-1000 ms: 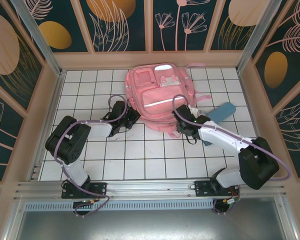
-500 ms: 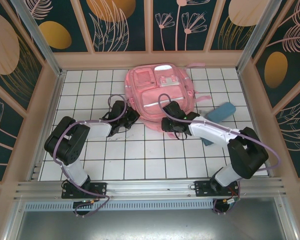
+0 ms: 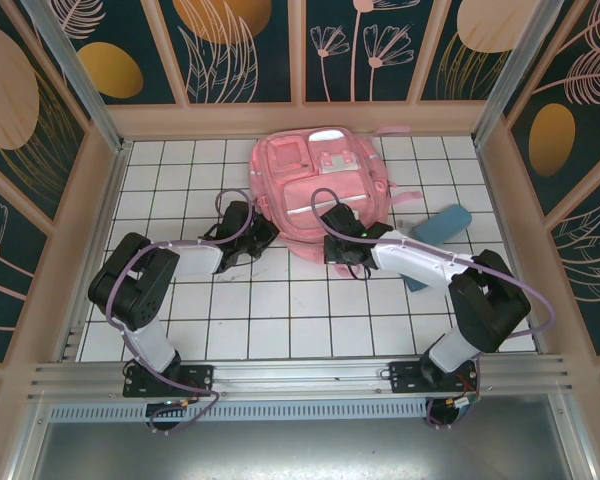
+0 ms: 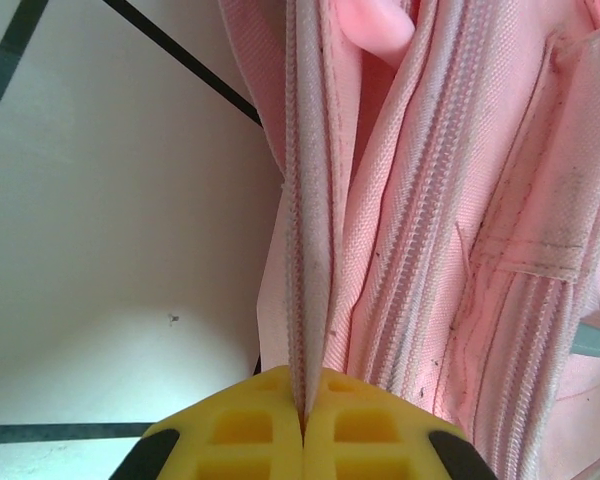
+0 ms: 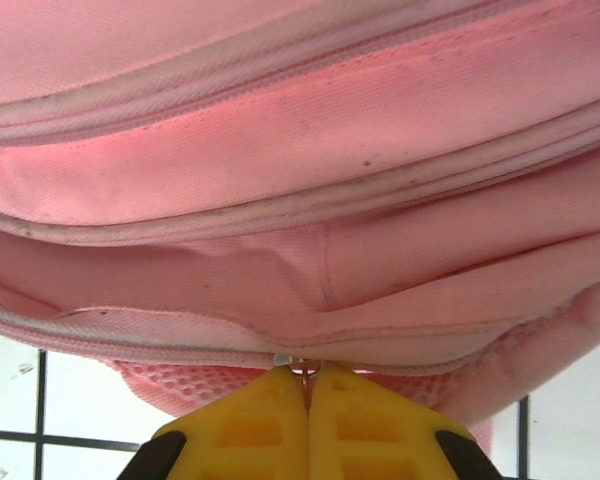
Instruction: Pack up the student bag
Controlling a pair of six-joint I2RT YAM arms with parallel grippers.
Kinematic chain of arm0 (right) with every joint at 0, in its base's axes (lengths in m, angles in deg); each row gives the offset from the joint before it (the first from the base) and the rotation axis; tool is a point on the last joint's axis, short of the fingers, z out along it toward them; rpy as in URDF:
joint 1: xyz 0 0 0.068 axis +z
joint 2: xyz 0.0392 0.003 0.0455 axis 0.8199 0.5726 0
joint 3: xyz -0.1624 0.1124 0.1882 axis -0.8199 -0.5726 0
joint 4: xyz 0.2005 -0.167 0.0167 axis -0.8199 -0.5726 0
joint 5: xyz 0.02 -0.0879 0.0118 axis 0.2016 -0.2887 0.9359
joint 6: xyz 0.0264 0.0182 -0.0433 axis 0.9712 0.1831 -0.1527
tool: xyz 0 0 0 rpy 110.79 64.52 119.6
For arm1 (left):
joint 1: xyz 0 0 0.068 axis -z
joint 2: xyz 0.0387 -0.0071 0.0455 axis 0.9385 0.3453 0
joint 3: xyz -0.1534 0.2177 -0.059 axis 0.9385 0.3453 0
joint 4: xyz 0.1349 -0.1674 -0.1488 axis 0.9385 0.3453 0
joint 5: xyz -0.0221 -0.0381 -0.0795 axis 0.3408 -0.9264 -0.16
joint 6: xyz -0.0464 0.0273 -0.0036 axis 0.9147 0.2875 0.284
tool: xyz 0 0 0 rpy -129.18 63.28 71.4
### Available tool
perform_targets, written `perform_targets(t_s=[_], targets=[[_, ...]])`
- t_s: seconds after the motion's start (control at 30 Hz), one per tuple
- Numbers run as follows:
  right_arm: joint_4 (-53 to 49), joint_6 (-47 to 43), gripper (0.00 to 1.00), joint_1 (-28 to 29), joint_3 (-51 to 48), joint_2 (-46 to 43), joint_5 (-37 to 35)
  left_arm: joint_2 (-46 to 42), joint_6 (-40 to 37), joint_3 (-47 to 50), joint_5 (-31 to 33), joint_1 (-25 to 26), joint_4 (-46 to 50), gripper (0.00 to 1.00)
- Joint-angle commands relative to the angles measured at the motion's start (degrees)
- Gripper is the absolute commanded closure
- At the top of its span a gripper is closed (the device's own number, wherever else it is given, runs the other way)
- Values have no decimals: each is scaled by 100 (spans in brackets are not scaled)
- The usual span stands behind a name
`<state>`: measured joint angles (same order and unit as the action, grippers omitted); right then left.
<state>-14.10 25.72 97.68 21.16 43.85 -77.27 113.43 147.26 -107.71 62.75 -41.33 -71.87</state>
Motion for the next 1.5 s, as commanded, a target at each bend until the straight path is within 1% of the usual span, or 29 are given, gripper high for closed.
perform_targets(t_s=[0.0, 0.17, 0.27, 0.33, 0.4, 0.43, 0.5, 0.57, 0.63, 0.7, 0.8, 0.87, 0.93, 0.97, 1.07, 1.13, 1.2, 1.33, 1.47], targets=[[-628, 167, 99, -36, 159, -174, -890, -198, -179, 41, 358, -307, 232, 100], [-1167, 288, 100, -271, 205, -191, -1685, -444, -411, 145, 374, -598, 399, 100], [-1317, 370, 100, -425, 238, -147, -1979, -478, -478, 184, 332, -683, 420, 100], [-1253, 261, 100, -433, 292, -130, -1960, -488, -528, 162, 340, -709, 457, 100], [-1042, 34, 100, -379, 416, -121, -1622, -471, -583, 109, 318, -733, 533, 100], [-863, -147, 100, -309, 473, -125, -1303, -483, -603, 68, 306, -745, 584, 100], [-487, -376, 100, -104, 607, -93, -683, -550, -638, 51, 324, -772, 741, 84], [-218, -463, 100, 116, 787, 9, -230, -724, -672, 121, 368, -789, 926, 64], [-3, -464, 100, 268, 1000, 185, 114, -965, -713, 225, 455, -797, 1166, 50], [251, -434, 100, 405, 1189, 371, 452, -1270, -735, 361, 563, -797, 1422, 42], [593, -398, 100, 616, 1454, 709, 844, -1807, -670, 654, 682, -799, 1749, 35], [826, -374, 100, 740, 1605, 900, 1147, -2166, -551, 870, 629, -799, 1833, 34], [996, -350, 100, 830, 1676, 1033, 1258, -2427, -393, 1054, 489, -799, 1842, 33], [1077, -341, 100, 873, 1689, 1077, 1427, -2577, -279, 1159, 344, -799, 1752, 33], [1246, -290, 100, 950, 1640, 1141, 1549, -2764, 201, 1462, -242, -783, 1175, 34], [1317, -262, 100, 961, 1556, 1118, 1589, -2741, 480, 1551, -593, -790, 789, 35], [1369, -253, 100, 973, 1470, 1065, 1622, -2661, 673, 1555, -791, -766, 543, 36], [1451, -261, 100, 994, 1309, 885, 1712, -2424, 842, 1455, -953, -730, 334, 39], [1447, -394, 100, 1059, 1234, 739, 1789, -2130, 1115, 1384, -1190, -711, -181, 43]])
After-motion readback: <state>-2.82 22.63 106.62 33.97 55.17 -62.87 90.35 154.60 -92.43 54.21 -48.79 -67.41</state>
